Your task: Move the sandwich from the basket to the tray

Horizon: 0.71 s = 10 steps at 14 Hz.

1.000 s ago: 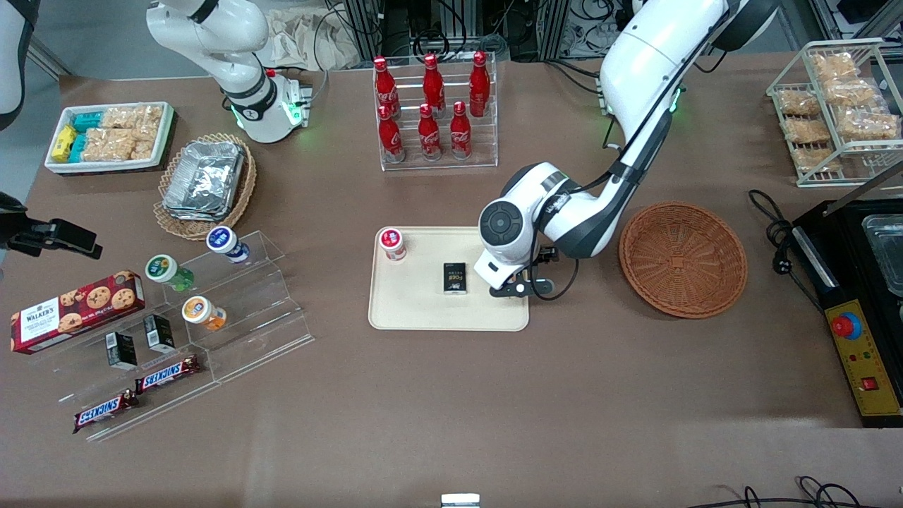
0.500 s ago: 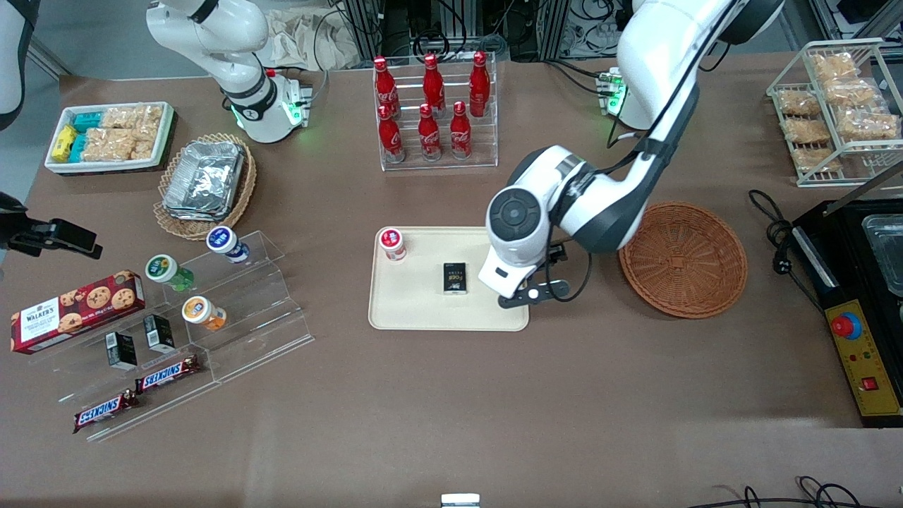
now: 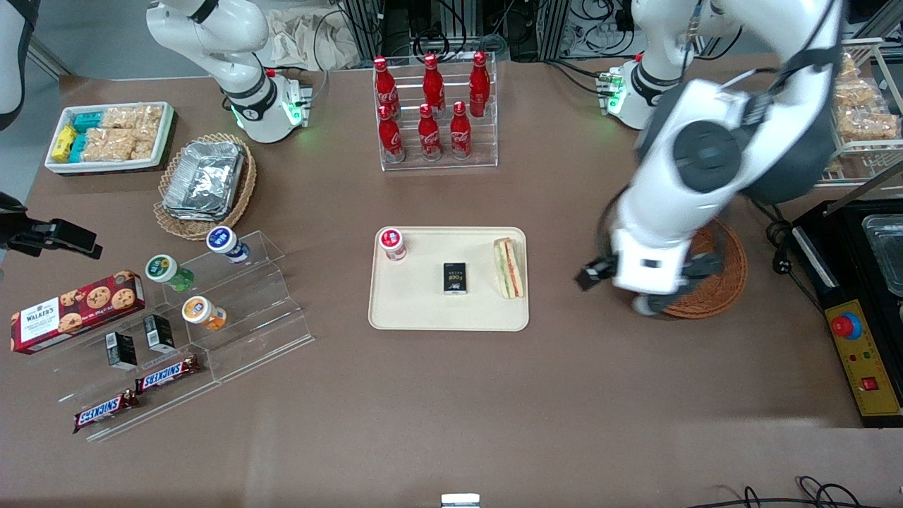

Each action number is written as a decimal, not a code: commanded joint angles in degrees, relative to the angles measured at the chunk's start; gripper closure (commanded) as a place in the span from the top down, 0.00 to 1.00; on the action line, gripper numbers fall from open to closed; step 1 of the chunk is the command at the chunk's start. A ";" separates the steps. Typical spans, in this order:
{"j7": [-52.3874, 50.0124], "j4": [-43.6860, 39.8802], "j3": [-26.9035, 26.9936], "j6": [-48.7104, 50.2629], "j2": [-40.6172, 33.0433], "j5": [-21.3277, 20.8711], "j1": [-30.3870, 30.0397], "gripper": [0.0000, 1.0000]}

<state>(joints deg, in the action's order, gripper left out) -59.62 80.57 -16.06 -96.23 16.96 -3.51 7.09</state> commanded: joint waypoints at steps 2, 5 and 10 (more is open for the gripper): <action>12.80 9.84 6.10 -0.01 -11.21 3.77 -2.52 1.00; 29.85 19.16 11.74 -0.10 -19.57 5.18 -2.69 1.00; 53.88 20.43 16.93 5.78 -22.50 3.95 -3.83 1.00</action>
<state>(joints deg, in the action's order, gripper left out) -11.88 100.85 0.03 -92.08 -4.50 0.44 3.70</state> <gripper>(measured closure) 0.000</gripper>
